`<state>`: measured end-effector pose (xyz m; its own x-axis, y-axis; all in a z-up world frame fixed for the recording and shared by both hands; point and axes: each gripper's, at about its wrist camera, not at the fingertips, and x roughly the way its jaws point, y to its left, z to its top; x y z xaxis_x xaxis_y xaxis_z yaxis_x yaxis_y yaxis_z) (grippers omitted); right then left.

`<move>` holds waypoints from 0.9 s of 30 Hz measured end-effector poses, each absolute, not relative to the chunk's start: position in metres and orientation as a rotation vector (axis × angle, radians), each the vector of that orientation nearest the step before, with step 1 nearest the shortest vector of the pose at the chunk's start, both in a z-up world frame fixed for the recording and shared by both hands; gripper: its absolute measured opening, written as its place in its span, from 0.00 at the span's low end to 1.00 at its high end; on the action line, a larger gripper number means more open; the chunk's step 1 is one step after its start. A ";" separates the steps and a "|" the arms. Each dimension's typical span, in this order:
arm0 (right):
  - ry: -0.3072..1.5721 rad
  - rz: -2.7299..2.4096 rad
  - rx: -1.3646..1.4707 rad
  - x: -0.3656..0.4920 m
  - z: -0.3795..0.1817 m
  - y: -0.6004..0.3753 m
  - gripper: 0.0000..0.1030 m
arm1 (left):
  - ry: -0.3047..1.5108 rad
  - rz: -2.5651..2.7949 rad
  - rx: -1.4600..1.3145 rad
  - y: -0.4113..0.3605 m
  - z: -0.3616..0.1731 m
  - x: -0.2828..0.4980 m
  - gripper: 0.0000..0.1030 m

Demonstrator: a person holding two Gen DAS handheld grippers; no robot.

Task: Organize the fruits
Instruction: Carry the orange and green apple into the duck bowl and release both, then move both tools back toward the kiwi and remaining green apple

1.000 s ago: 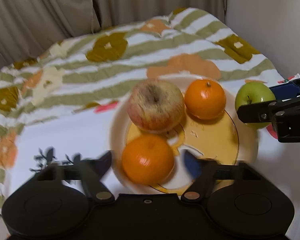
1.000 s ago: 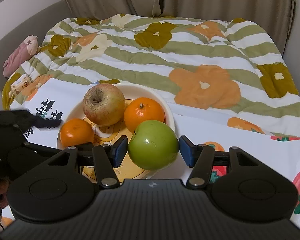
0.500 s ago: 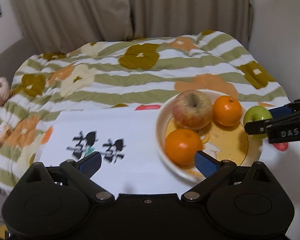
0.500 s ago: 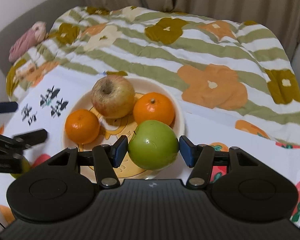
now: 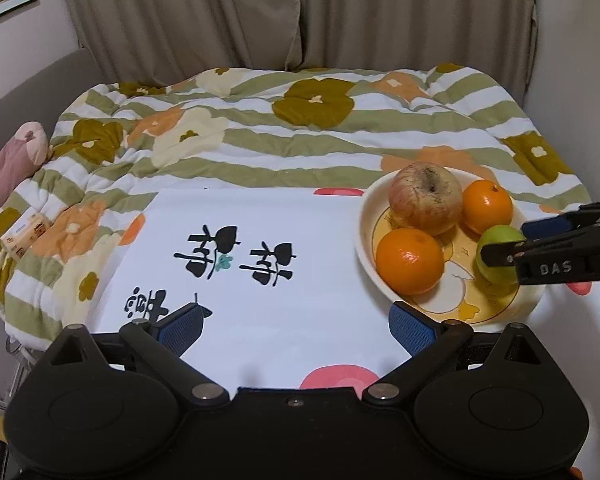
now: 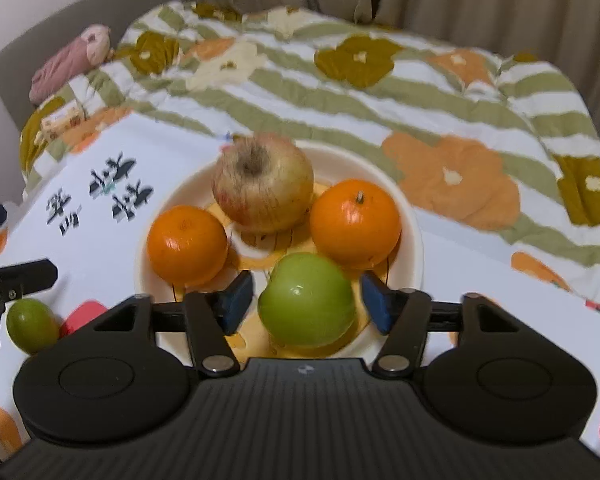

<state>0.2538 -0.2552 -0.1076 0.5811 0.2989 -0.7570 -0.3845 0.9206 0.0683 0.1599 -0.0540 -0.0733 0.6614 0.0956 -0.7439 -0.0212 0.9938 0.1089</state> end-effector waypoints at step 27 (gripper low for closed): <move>0.738 0.223 -0.014 0.156 -0.029 -0.269 1.00 | 0.679 0.000 0.073 -0.032 -0.022 0.087 0.98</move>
